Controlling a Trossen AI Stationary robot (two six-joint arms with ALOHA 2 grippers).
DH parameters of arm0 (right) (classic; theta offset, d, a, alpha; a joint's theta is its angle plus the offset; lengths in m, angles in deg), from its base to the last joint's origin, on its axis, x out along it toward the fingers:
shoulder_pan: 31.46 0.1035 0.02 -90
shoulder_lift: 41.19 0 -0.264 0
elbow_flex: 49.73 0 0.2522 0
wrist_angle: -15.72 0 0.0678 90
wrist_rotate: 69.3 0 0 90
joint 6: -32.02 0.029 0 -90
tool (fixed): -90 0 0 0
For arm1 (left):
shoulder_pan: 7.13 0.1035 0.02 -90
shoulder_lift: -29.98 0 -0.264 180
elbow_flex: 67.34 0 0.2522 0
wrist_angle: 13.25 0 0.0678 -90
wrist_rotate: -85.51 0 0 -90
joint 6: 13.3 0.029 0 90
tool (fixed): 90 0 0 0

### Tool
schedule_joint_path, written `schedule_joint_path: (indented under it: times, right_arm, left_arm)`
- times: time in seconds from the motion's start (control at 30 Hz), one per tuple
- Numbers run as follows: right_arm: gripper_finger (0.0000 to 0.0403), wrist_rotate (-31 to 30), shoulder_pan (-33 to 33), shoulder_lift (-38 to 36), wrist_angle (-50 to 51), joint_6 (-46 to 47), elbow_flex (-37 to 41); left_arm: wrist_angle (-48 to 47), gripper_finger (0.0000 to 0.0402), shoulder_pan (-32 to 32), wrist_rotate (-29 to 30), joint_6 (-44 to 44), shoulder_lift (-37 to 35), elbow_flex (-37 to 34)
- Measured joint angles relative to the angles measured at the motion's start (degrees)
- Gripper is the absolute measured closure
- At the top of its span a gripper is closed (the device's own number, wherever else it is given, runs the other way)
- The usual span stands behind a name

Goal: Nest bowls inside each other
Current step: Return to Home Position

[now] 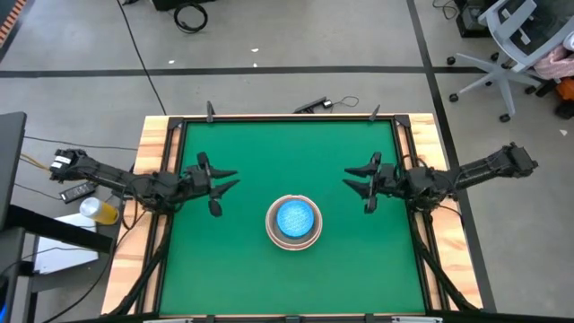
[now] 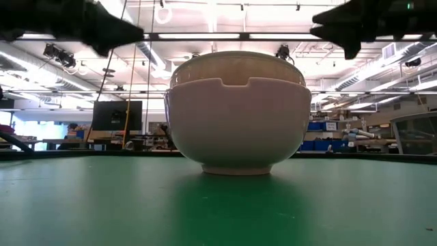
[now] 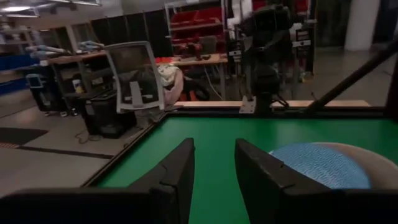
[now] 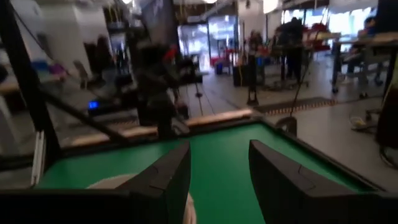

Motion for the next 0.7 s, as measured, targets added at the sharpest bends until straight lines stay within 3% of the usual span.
schedule_joint_path:
  times: [0.13, 0.23, 0.5, 0.7]
  right_arm:
    - [0.0236, 9.03, -6.69, -0.62, -9.50, 1.40, 6.32]
    - [0.0237, 15.24, -11.74, -0.38, -10.93, 4.08, 8.11]
    - [0.0239, 22.32, -20.82, -3.54, -9.16, 5.92, 8.07]
    - [0.0239, 25.81, -23.29, -10.64, 1.38, 8.66, 8.07]
  left_arm:
    - [12.23, 0.0286, 0.63, 0.98, -2.44, -2.63, -9.88]
    - [19.70, 0.0286, 1.05, 1.33, -3.65, -3.55, -16.42]
    - [18.05, 0.0286, 1.58, 2.26, 3.69, -8.74, -13.33]
    - [11.63, 0.0286, 1.58, 2.25, 3.68, -14.61, -13.27]
